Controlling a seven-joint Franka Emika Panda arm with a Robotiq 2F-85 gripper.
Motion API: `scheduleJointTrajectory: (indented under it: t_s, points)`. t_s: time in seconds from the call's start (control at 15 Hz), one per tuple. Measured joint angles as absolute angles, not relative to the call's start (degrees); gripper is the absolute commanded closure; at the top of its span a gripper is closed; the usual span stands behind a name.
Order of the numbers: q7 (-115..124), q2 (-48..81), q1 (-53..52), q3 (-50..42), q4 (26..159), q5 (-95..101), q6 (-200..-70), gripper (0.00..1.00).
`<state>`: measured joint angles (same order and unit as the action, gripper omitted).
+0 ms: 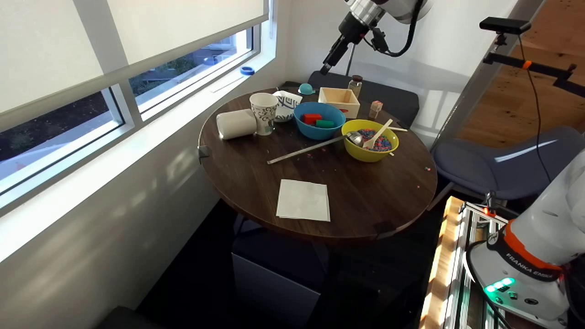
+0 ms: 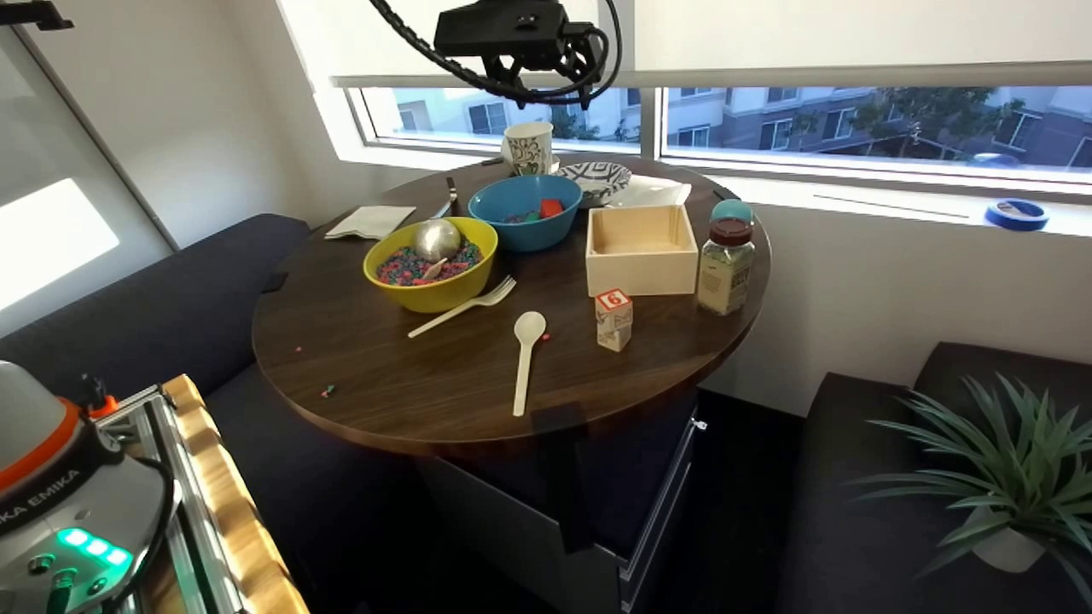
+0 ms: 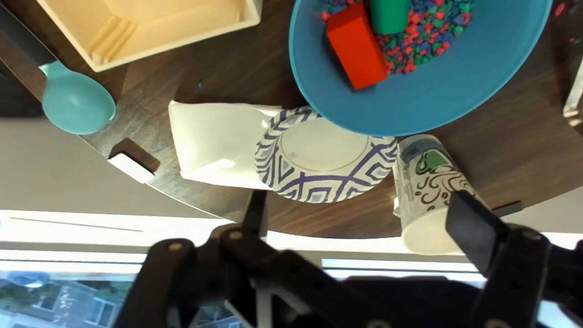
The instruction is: Spill the contents of the box into the blue bowl
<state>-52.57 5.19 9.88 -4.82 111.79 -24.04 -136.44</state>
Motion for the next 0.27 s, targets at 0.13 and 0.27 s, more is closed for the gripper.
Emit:
scheduleJointTrajectory:
  t_s: [0.13, 0.27]
  points:
    - [-51.57, 4.84, 9.38, -4.7, 112.36, -23.52, -137.08, 0.0]
    - [-51.81, 4.93, 9.6, -4.8, 112.16, -23.53, -137.08, 0.0]
